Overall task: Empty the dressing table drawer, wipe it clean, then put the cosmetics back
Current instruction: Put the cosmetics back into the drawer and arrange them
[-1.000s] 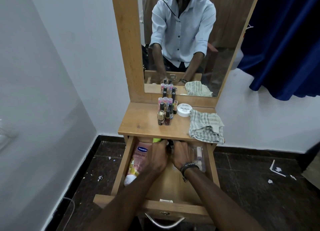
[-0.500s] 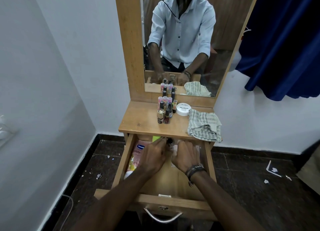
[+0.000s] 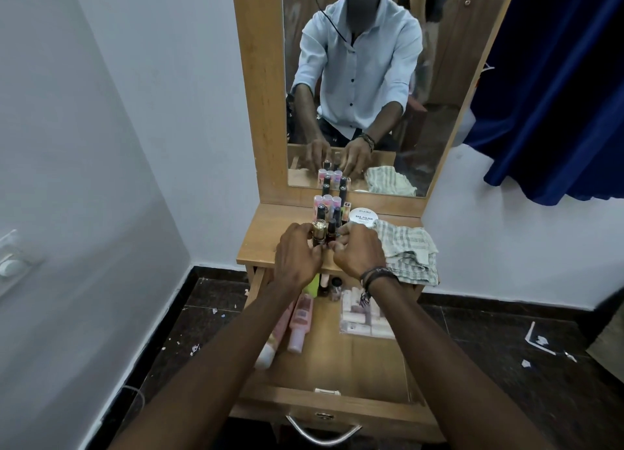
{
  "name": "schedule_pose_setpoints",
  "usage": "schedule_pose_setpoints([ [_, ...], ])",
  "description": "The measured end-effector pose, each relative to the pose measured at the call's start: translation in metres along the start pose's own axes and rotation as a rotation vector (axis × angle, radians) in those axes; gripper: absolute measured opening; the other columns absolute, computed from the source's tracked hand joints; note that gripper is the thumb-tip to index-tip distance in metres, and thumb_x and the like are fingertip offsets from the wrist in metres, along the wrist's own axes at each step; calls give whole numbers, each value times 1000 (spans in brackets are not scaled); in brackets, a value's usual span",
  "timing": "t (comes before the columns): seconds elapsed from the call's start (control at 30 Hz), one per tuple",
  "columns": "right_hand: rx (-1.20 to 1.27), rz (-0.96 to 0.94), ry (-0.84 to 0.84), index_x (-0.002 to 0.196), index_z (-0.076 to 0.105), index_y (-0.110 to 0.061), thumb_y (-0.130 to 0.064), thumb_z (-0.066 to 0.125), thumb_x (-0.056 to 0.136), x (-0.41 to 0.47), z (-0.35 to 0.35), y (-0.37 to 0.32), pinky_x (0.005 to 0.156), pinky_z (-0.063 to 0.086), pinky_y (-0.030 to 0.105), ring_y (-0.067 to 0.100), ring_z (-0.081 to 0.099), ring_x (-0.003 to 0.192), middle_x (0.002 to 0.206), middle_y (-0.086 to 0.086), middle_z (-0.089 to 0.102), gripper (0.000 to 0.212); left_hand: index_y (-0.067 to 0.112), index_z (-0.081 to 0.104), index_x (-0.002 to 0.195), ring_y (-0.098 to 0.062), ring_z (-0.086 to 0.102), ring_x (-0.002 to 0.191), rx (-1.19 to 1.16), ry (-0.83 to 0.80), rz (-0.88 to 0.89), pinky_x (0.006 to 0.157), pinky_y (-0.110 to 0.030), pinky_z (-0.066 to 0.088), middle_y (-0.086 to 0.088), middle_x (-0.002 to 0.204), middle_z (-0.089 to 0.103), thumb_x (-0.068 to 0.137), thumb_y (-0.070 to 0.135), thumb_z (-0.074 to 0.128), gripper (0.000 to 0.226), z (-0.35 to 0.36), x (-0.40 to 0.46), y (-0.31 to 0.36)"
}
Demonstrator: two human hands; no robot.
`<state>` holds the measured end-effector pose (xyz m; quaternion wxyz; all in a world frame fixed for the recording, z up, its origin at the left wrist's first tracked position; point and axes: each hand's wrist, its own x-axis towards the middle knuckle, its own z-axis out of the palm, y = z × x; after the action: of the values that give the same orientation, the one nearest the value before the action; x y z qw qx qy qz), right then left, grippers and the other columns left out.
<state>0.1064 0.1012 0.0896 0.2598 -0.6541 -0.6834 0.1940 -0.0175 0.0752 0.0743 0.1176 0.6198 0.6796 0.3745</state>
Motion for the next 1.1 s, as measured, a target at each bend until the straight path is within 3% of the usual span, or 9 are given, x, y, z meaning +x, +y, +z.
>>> schedule_pose_setpoints([
  [0.17, -79, -91, -12, 83, 59, -16, -21, 69, 80, 3, 8, 1, 69, 55, 38, 25, 64, 82, 84, 4, 68, 11, 8, 69, 111, -25, 64, 100, -28, 2, -52, 83, -37, 53, -10, 111, 68, 88, 11, 68, 23, 7, 7, -4],
  [0.3, -98, -130, -2, 87, 61, -15, -20, 66, 80, 4, 10, 5, 70, 56, 40, 27, 64, 84, 88, 4, 67, 9, 8, 68, 109, -25, 62, 100, -12, 7, -8, 79, -30, 46, -12, 112, 66, 88, 11, 66, 22, 8, 6, -6],
  [0.43, -118, -187, -12, 81, 57, -14, -17, 65, 83, -7, 5, 11, 59, 49, 33, 26, 63, 78, 83, 4, 64, 8, 12, 68, 104, -20, 60, 92, -37, -16, 111, 76, -30, 52, -7, 103, 63, 86, 11, 65, 18, 5, -5, -10],
  [0.53, -82, -230, -30, 83, 62, -15, -22, 67, 86, -30, -3, 22, 62, 52, 33, 18, 61, 74, 82, 0, 63, 9, 12, 69, 101, -14, 59, 83, -82, -47, 227, 71, -37, 58, -3, 95, 62, 84, 14, 66, 17, 3, -26, -22],
  [0.73, -122, -364, -195, 77, 60, -20, -30, 65, 84, -81, -1, 56, 59, 48, 31, 9, 56, 67, 73, -9, 61, 14, 11, 69, 83, -15, 58, 72, -20, -163, 387, 61, -32, 48, -1, 82, 66, 78, 26, 60, 18, -4, -76, -39],
  [0.83, -199, -333, -289, 83, 63, -18, -31, 65, 84, -84, 12, 64, 66, 51, 33, 12, 58, 72, 73, -7, 63, 13, 15, 60, 72, -18, 56, 69, 121, -331, 323, 59, -29, 39, -2, 78, 64, 74, 23, 62, 9, 3, -77, -39],
  [0.97, -249, -222, -340, 75, 59, -24, -31, 65, 81, -74, 25, 64, 71, 54, 39, 23, 62, 82, 81, 3, 66, 11, 8, 69, 94, -29, 62, 87, 238, -391, 242, 64, -27, 34, -12, 99, 65, 81, 18, 65, 16, 17, -73, -35],
  [1.1, -257, -131, -310, 53, 41, -21, -31, 69, 81, -65, 32, 64, 59, 53, 35, 27, 65, 69, 66, 5, 61, 41, 11, 69, 96, -29, 63, 90, 267, -347, 125, 63, -30, 37, -11, 105, 63, 86, 22, 65, 16, 30, -67, -38],
])
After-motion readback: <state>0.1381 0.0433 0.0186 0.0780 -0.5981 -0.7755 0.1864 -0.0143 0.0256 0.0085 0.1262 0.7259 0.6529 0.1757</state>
